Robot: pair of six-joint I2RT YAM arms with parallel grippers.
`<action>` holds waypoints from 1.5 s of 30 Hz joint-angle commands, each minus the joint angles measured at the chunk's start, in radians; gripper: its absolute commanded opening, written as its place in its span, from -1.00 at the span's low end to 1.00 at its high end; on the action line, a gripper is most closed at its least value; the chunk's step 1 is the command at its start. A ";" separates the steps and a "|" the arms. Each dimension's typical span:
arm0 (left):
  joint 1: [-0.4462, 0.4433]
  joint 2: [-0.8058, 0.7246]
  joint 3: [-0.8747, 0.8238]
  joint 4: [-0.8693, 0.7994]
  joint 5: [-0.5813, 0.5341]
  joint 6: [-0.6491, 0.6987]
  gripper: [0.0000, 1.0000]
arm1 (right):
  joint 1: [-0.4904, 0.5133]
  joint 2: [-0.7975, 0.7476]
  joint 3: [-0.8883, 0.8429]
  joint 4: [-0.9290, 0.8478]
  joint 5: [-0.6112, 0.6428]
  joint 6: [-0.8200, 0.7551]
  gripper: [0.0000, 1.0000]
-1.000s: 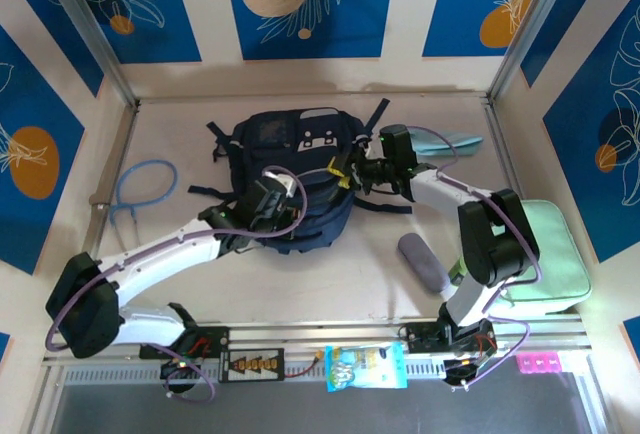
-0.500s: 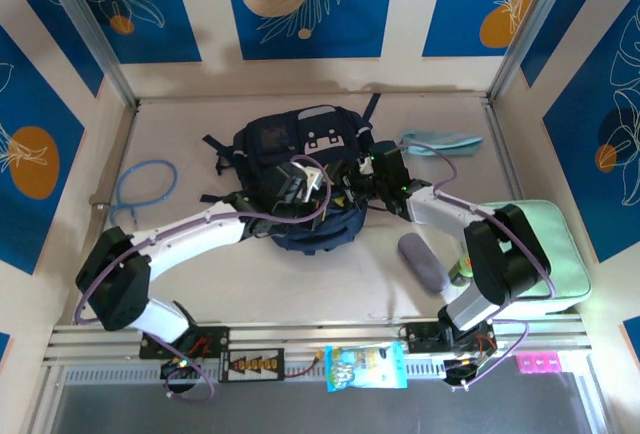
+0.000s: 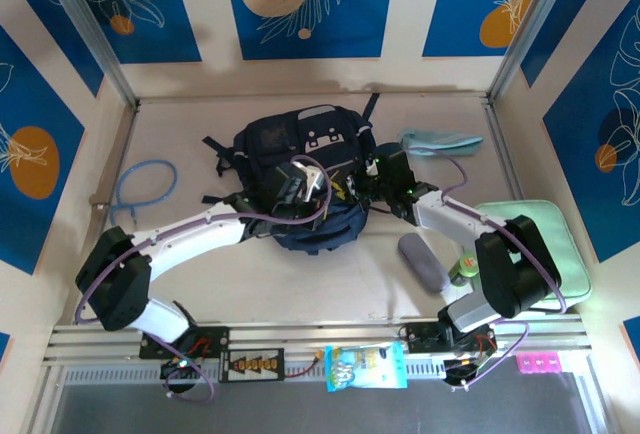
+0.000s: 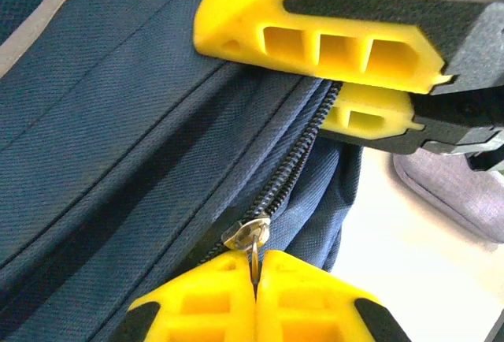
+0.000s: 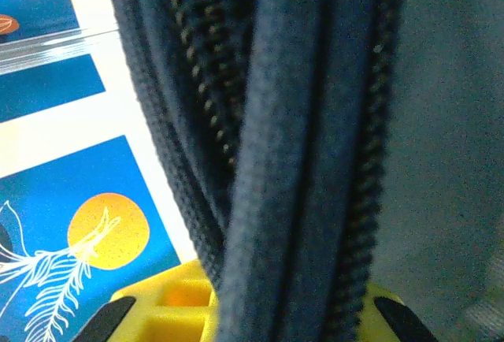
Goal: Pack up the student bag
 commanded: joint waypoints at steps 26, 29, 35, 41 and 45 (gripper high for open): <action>0.247 -0.192 -0.177 -0.217 -0.084 0.265 -1.00 | -0.143 -0.028 0.153 -0.090 -0.289 -0.123 -0.74; 0.283 -0.154 -0.132 -0.250 -0.045 0.346 -1.00 | -0.144 -0.027 0.160 -0.107 -0.299 -0.139 -0.74; 0.334 -0.102 -0.050 -0.304 -0.035 0.512 -1.00 | -0.160 -0.019 0.172 -0.123 -0.315 -0.155 -0.75; 0.415 -0.080 -0.053 -0.215 0.151 0.704 -1.00 | -0.168 -0.008 0.209 -0.182 -0.316 -0.212 -0.75; 0.475 -0.019 -0.024 -0.210 0.219 0.788 -1.00 | -0.170 -0.007 0.208 -0.188 -0.318 -0.218 -0.75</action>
